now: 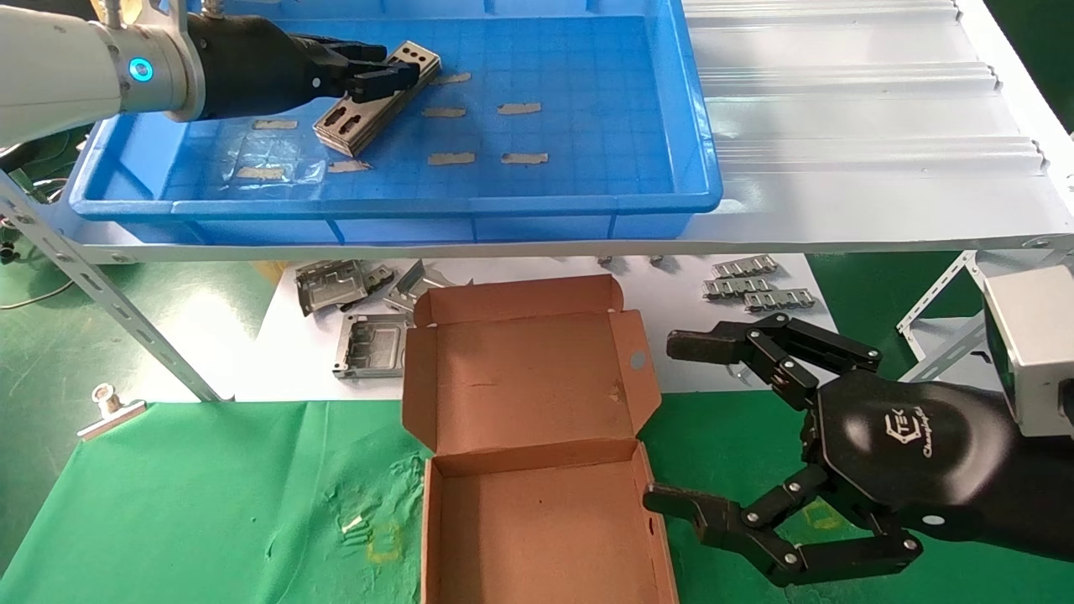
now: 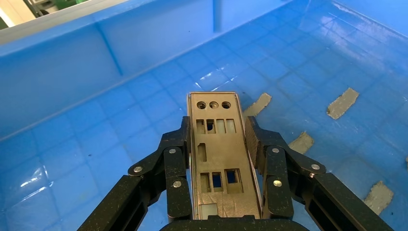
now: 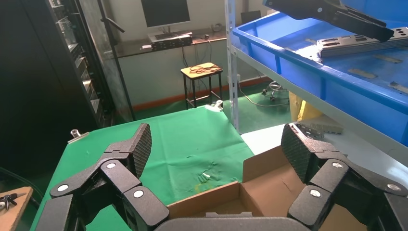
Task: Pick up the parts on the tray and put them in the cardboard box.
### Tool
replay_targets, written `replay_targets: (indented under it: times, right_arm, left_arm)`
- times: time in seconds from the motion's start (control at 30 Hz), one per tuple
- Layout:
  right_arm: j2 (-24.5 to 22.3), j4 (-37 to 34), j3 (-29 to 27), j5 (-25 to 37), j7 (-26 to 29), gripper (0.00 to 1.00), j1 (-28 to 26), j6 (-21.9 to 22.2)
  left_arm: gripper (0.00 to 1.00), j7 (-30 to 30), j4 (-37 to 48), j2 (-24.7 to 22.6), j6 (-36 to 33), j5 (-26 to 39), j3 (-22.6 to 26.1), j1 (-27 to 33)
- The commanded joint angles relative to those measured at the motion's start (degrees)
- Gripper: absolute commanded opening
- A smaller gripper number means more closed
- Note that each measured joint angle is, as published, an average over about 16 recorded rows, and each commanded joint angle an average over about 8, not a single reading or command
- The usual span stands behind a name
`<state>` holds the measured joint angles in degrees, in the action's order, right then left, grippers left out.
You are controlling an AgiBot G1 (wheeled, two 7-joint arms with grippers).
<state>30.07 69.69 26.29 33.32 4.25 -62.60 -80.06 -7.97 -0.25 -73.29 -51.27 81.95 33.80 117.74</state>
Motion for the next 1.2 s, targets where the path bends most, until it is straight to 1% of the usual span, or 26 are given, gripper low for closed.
replay_targets:
  times: [0.03, 0.53, 0.73, 0.87, 0.97, 1.2]
  right_arm:
    - [0.0, 0.0, 0.0, 0.0, 0.0, 1.0, 0.0, 0.0]
    - [0.0, 0.0, 0.0, 0.0, 0.0, 1.0, 0.0, 0.0]
    - [0.0, 0.0, 0.0, 0.0, 0.0, 1.0, 0.0, 0.0]
    - [0.0, 0.0, 0.0, 0.0, 0.0, 1.0, 0.0, 0.0]
    - [0.0, 0.0, 0.0, 0.0, 0.0, 1.0, 0.0, 0.0]
    - [0.0, 0.0, 0.0, 0.0, 0.0, 1.0, 0.0, 0.0]
  left_arm:
    - [0.0, 0.06, -0.02, 0.02, 0.09, 0.04, 0.03, 0.07]
    - [0.01, 0.14, -0.25, 0.75, -2.72, -0.44, -0.3, 1.41]
    - [0.0, 0.62, -0.97, 1.59, -6.39, -1.21, -0.82, 2.39]
    - [0.0, 1.36, -1.64, 2.52, -11.27, -1.83, -1.2, 2.97]
    - [0.0, 1.99, -2.08, 3.39, -16.4, -2.29, -1.46, 3.13]
    - [0.0, 4.35, -3.29, 5.94, -33.52, -3.91, -2.24, 2.59]
